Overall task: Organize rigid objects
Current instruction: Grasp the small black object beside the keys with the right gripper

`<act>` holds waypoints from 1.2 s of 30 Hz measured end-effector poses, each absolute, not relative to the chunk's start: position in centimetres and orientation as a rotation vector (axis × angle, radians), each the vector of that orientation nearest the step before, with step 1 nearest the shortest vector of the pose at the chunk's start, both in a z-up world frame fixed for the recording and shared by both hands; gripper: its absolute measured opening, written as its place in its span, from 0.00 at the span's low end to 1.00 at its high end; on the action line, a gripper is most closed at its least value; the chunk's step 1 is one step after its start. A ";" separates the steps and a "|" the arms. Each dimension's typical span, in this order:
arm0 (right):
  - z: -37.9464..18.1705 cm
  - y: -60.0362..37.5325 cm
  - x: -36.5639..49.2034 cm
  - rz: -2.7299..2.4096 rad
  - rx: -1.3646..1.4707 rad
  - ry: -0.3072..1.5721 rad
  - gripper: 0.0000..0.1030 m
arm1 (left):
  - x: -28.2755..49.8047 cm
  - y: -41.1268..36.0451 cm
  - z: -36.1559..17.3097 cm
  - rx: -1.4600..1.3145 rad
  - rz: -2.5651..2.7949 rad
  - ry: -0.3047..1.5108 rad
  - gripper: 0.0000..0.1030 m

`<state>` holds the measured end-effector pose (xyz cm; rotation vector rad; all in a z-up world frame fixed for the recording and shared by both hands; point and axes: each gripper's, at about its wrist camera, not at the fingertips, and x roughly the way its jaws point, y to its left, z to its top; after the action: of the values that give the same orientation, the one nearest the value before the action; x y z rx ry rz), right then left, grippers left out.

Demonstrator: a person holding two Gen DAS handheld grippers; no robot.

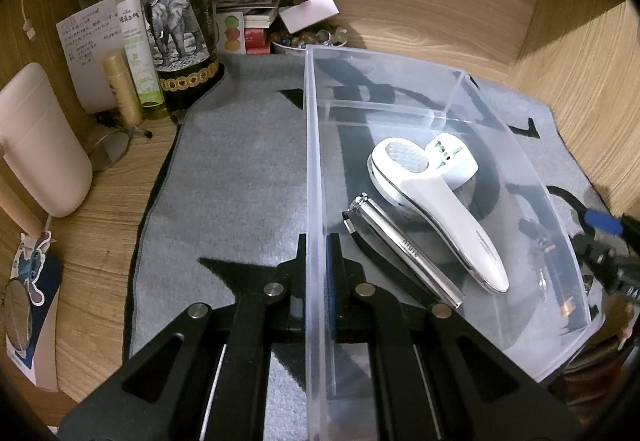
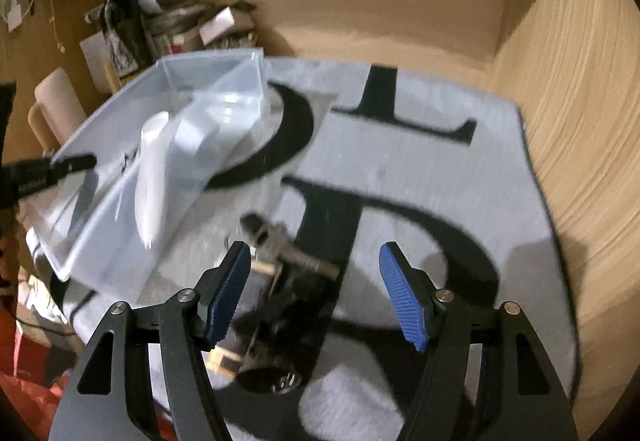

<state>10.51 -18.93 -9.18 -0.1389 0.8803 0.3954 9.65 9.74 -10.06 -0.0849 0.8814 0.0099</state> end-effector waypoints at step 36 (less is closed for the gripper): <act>-6.0 -20.2 10.9 0.419 -0.043 0.790 0.16 | 9.6 9.8 -10.0 -0.094 0.008 0.879 0.05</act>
<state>10.92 -20.23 -6.05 -0.0428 0.7895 0.4188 9.64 9.83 -10.02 -0.0944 0.8785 0.0084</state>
